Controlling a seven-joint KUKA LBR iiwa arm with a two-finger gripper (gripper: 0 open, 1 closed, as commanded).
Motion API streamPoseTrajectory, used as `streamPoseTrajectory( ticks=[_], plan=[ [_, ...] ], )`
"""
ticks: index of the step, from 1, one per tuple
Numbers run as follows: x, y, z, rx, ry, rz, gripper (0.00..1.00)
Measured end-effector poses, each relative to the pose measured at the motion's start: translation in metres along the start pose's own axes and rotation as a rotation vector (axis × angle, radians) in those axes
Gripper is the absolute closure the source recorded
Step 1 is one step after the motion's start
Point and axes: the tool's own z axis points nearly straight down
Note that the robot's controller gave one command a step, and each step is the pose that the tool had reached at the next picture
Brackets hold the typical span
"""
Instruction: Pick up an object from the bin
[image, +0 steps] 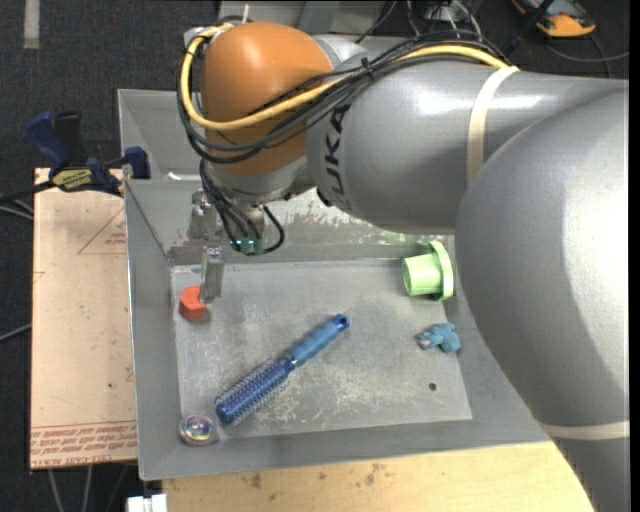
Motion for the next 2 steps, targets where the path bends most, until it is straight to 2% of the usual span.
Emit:
streamPoseTrajectory(
  ticks=[1,2],
  plan=[
    [0.002,-0.039,0.120,0.002,-0.003,-0.433,0.00],
    [0.020,-0.075,0.049,0.001,-0.015,-0.386,0.00]
  ],
)
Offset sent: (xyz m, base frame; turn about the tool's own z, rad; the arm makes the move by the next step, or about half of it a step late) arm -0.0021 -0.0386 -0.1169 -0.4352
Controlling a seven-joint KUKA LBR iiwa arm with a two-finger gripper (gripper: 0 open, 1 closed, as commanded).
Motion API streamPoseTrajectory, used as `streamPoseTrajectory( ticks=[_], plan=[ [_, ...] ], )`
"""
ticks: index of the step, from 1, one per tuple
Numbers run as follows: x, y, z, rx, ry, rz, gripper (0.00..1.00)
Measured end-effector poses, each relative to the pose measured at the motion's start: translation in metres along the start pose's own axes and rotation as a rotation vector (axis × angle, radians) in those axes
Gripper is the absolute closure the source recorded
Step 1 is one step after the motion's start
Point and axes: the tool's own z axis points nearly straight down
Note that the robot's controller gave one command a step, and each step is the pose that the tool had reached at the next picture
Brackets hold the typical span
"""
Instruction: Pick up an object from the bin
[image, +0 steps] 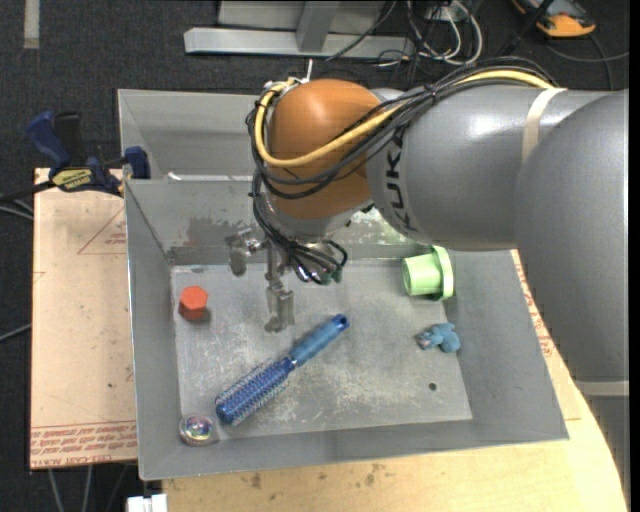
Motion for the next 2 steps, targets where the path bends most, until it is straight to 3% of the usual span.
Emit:
streamPoseTrajectory(
  ticks=[1,2],
  plan=[
    [-0.030,0.044,0.094,-0.003,0.011,0.132,0.00],
    [0.023,-0.064,0.099,-0.001,0.007,-0.343,0.00]
  ],
)
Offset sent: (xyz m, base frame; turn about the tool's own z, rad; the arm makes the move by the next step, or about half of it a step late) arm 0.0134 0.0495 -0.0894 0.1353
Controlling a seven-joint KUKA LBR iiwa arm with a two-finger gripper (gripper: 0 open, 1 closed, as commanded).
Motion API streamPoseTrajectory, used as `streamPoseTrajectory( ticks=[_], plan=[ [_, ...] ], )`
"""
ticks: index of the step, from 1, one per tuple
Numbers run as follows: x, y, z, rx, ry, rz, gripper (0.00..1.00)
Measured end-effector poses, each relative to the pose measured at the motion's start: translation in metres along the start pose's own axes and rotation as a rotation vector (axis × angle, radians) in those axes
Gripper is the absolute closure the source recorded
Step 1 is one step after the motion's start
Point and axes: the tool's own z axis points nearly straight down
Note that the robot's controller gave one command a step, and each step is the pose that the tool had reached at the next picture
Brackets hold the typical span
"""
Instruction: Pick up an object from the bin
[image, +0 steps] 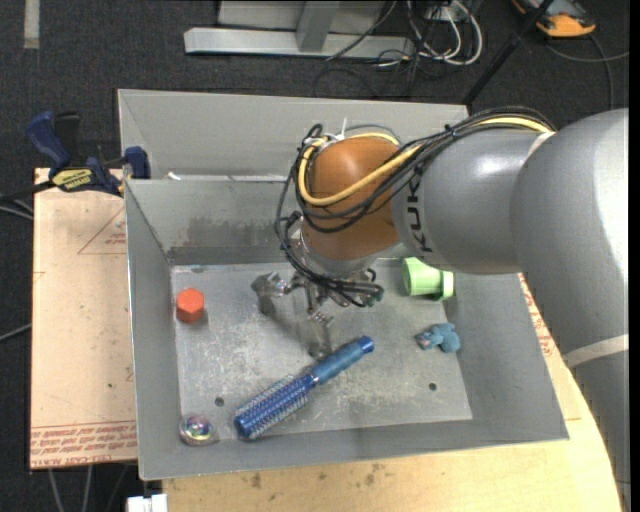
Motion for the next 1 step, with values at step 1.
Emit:
streamPoseTrajectory(
  ticks=[1],
  plan=[
    [-0.0971,0.1125,-0.0375,-0.003,-0.009,0.004,0.00]
  ],
)
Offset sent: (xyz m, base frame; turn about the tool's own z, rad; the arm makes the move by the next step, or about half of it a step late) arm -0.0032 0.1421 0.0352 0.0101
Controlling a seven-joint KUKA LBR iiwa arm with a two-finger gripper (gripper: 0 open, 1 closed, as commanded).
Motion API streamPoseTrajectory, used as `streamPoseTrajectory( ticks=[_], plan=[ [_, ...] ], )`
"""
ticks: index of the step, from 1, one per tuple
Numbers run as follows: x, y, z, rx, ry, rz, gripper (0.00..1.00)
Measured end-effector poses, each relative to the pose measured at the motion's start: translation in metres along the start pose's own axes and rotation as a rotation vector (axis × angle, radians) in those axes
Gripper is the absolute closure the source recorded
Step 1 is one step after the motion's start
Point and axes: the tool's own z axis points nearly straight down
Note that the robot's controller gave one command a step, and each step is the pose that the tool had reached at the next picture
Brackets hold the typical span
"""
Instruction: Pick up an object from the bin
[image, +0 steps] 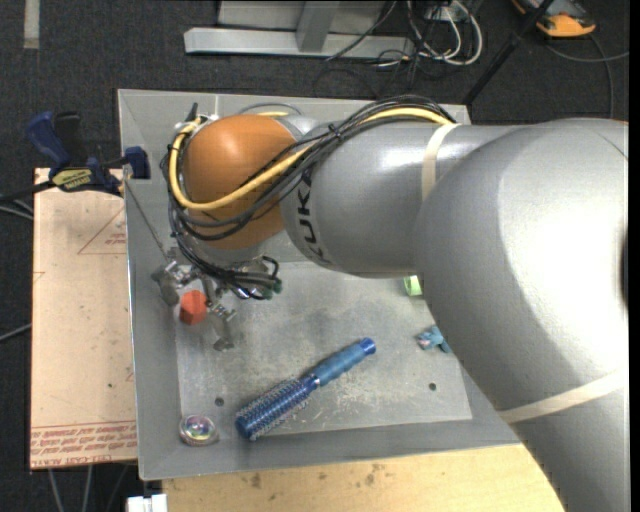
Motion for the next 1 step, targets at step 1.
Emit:
streamPoseTrajectory(
  ticks=[1],
  plan=[
    [0.0011,-0.0572,0.0328,0.004,-0.004,-0.320,0.00]
  ],
)
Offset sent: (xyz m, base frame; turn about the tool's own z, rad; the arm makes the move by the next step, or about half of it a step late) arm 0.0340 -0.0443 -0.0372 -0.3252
